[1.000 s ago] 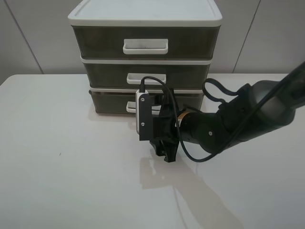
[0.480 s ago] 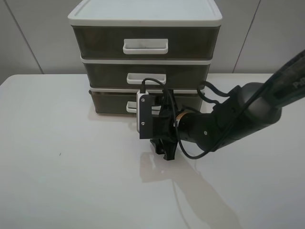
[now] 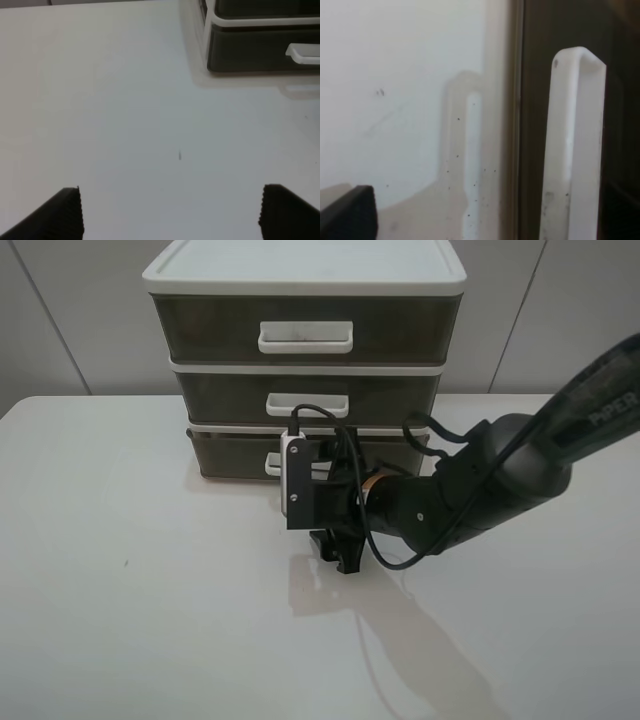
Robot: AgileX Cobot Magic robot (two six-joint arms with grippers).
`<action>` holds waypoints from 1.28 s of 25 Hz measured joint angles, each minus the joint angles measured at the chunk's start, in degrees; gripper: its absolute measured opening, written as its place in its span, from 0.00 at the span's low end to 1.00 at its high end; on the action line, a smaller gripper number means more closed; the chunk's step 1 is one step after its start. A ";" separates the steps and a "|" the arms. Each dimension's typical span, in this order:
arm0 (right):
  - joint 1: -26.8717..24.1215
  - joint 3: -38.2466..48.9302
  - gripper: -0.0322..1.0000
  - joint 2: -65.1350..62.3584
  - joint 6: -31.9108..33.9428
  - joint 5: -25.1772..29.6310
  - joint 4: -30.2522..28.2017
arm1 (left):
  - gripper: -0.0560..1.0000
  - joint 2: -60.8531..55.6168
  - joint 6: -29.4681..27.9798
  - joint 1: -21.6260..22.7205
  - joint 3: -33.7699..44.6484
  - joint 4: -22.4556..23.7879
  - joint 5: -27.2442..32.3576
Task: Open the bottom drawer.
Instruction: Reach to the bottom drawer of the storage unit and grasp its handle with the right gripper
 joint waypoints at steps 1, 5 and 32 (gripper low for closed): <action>0.00 -0.20 0.78 0.09 0.02 0.12 0.00 | 0.73 0.00 0.00 0.00 0.00 0.00 0.00; -0.90 -0.57 0.78 0.49 0.07 1.66 -0.25 | 0.73 0.00 0.00 0.00 0.00 0.00 0.00; -3.15 -4.43 0.77 0.77 1.49 10.29 -1.66 | 0.73 0.00 0.00 0.00 0.00 0.00 0.00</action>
